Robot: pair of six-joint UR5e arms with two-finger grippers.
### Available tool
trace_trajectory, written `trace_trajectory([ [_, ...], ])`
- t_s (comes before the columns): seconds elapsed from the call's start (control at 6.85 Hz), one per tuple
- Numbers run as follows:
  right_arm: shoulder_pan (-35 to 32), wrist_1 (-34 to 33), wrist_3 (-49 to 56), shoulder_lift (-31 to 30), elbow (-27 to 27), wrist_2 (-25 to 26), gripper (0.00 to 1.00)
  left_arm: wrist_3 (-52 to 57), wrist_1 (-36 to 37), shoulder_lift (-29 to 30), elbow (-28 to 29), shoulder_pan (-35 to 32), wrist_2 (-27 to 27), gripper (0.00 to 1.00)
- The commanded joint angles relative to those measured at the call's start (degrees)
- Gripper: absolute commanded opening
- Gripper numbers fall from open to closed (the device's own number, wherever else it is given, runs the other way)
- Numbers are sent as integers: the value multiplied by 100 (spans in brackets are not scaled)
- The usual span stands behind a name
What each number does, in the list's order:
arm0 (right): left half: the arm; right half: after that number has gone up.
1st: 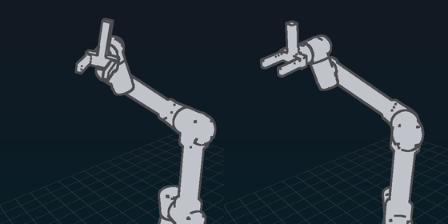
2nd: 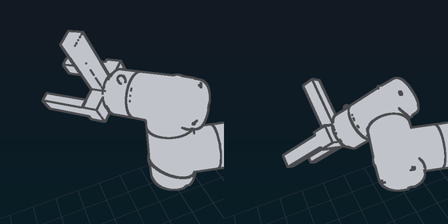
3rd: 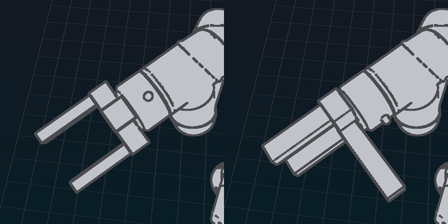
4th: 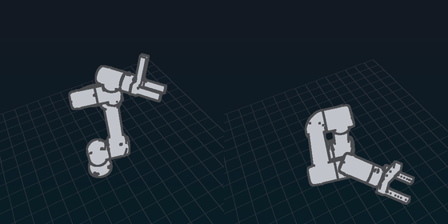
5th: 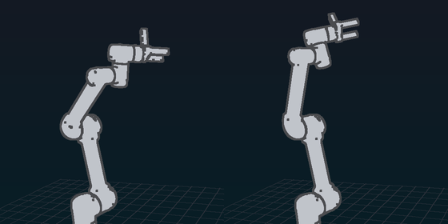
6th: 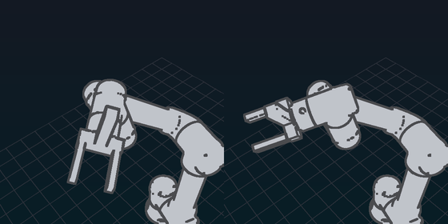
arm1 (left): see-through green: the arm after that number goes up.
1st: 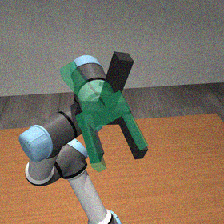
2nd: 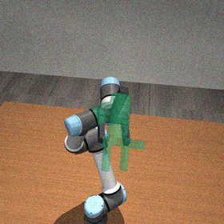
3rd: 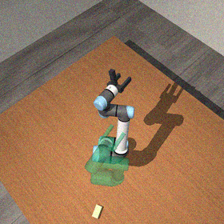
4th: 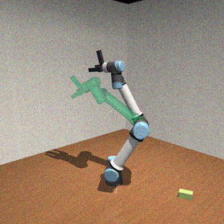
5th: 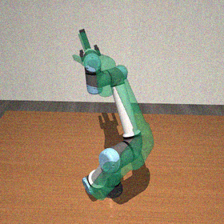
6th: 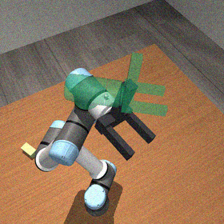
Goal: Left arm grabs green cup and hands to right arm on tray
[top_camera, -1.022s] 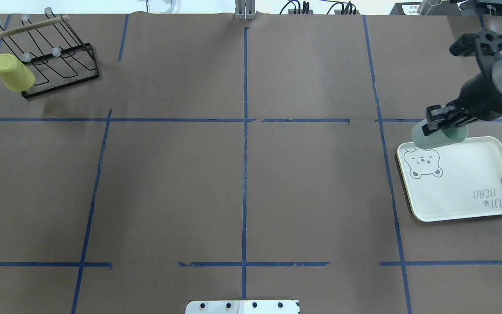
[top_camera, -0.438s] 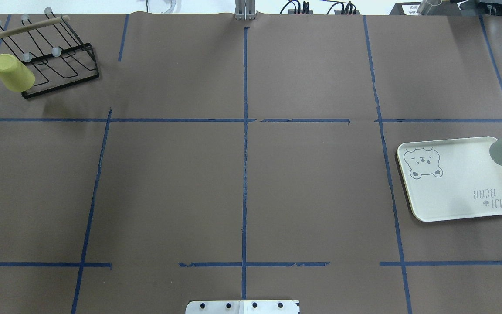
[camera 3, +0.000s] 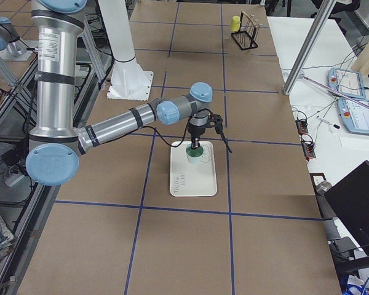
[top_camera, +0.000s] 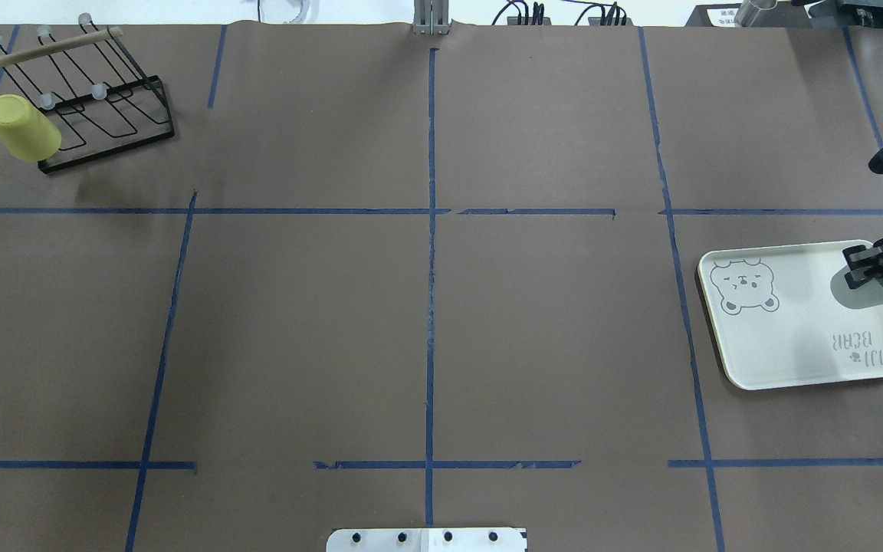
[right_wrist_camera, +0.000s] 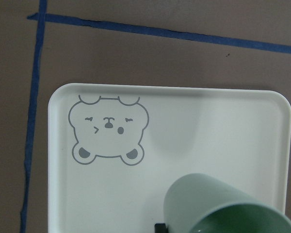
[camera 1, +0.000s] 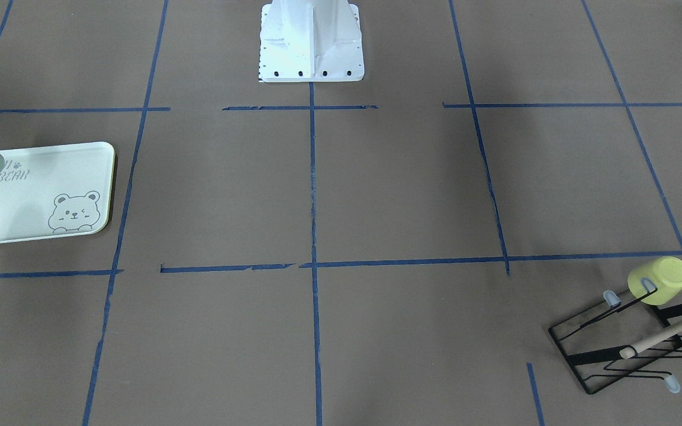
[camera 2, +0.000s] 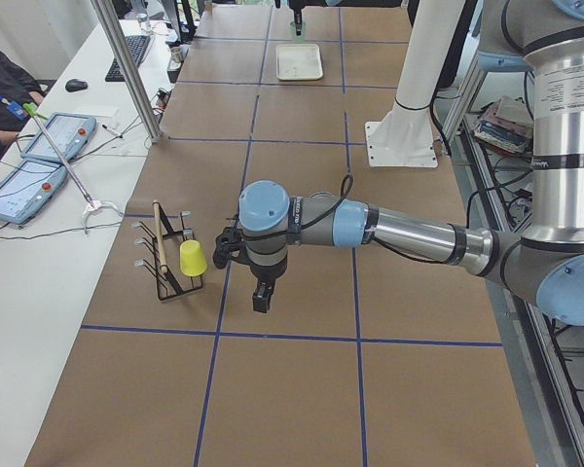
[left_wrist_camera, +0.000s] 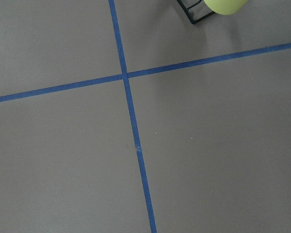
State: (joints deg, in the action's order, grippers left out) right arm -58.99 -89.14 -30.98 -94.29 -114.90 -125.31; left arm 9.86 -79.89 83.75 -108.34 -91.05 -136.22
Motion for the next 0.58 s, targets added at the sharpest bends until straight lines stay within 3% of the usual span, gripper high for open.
trace_trajectory([
  [0.0,318,432,-329,51,249,165,2,-2,0,10,50,8,-1,100],
  [0.44,669,442,-364,59,504,348,5,7,0,10,50,9,-1,100],
])
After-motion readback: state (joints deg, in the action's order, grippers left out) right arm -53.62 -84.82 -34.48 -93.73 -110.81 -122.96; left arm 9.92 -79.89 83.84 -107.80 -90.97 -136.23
